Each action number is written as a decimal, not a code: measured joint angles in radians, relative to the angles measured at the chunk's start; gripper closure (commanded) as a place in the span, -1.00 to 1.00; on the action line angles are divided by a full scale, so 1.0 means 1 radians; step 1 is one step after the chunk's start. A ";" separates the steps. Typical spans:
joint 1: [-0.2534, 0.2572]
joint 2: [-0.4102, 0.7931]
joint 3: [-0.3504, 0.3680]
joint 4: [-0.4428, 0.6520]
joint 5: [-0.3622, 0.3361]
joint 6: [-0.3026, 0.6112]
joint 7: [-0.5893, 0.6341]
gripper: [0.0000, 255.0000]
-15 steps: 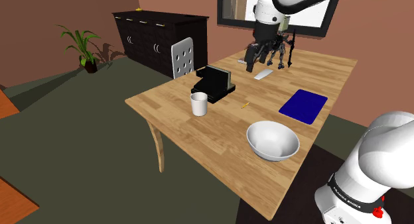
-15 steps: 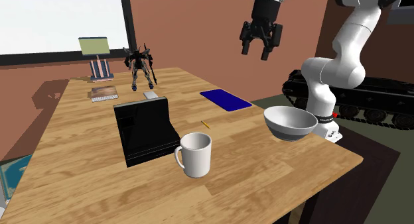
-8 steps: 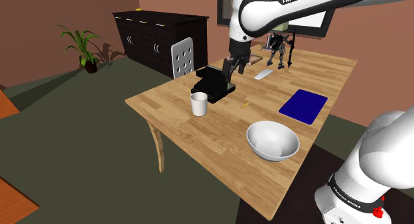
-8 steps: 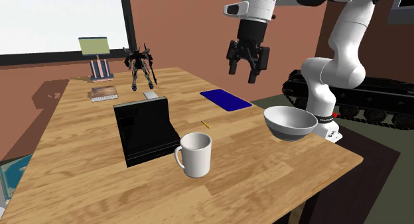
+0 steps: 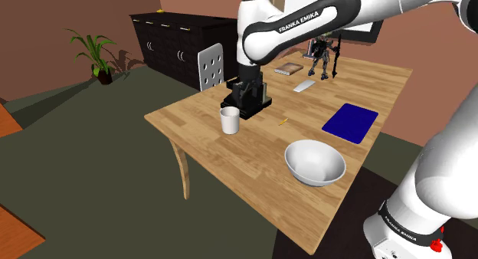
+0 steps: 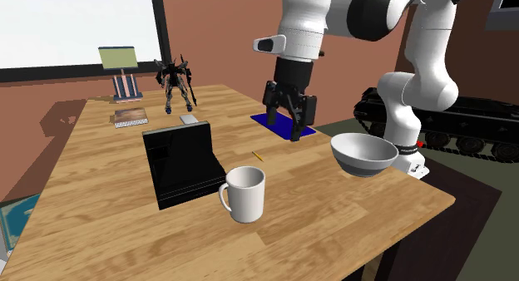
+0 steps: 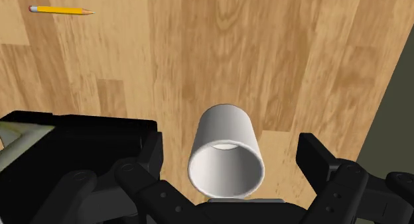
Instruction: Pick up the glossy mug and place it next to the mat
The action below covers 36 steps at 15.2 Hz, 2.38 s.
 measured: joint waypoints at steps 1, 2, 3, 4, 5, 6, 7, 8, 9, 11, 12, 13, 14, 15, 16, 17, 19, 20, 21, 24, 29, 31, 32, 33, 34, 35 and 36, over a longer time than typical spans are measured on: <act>0.004 0.038 0.004 0.025 -0.007 0.010 0.009 -1.00; 0.009 0.074 0.009 0.049 -0.014 0.019 0.021 -1.00; 0.013 0.113 0.011 0.081 -0.021 0.022 0.027 -1.00; 0.018 0.147 0.013 0.107 -0.028 0.028 0.036 -1.00; 0.022 0.184 0.015 0.145 -0.034 0.024 0.041 -1.00; 0.029 0.221 0.017 0.173 -0.042 0.030 0.051 -1.00; 0.036 0.263 0.018 0.219 -0.049 0.023 0.058 -1.00; 0.041 0.298 0.019 0.245 -0.055 0.030 0.064 -1.00; 0.047 0.340 0.019 0.278 -0.063 0.036 0.070 -1.00; 0.055 0.383 0.018 0.304 -0.071 0.049 0.078 -1.00; 0.055 0.391 0.017 0.306 -0.073 0.055 0.079 -1.00; 0.057 0.403 0.016 0.309 -0.075 0.064 0.082 -1.00; 0.058 0.412 0.016 0.309 -0.077 0.073 0.083 -1.00; 0.057 0.414 0.015 0.298 -0.079 0.086 0.085 -1.00; 0.057 0.424 0.014 0.299 -0.081 0.095 0.085 -1.00; 0.057 0.429 0.013 0.294 -0.082 0.105 0.086 -1.00; 0.057 0.434 0.012 0.294 -0.083 0.110 0.086 -1.00; 0.057 0.434 0.012 0.293 -0.083 0.111 0.087 -1.00; 0.057 0.434 0.012 0.293 -0.083 0.111 0.087 -1.00; 0.057 0.435 0.012 0.294 -0.084 0.112 0.087 -1.00; 0.057 0.435 0.012 0.293 -0.084 0.112 0.087 1.00; 0.057 0.435 0.012 0.293 -0.084 0.112 0.087 1.00; 0.057 0.435 0.012 0.293 -0.084 0.112 0.087 1.00; 0.057 0.435 0.012 0.293 -0.084 0.111 0.087 1.00; 0.057 0.435 0.012 0.293 -0.084 0.111 0.087 1.00; 0.057 0.435 0.012 0.293 -0.084 0.112 0.087 1.00; 0.057 0.431 0.012 0.294 -0.082 0.107 0.086 1.00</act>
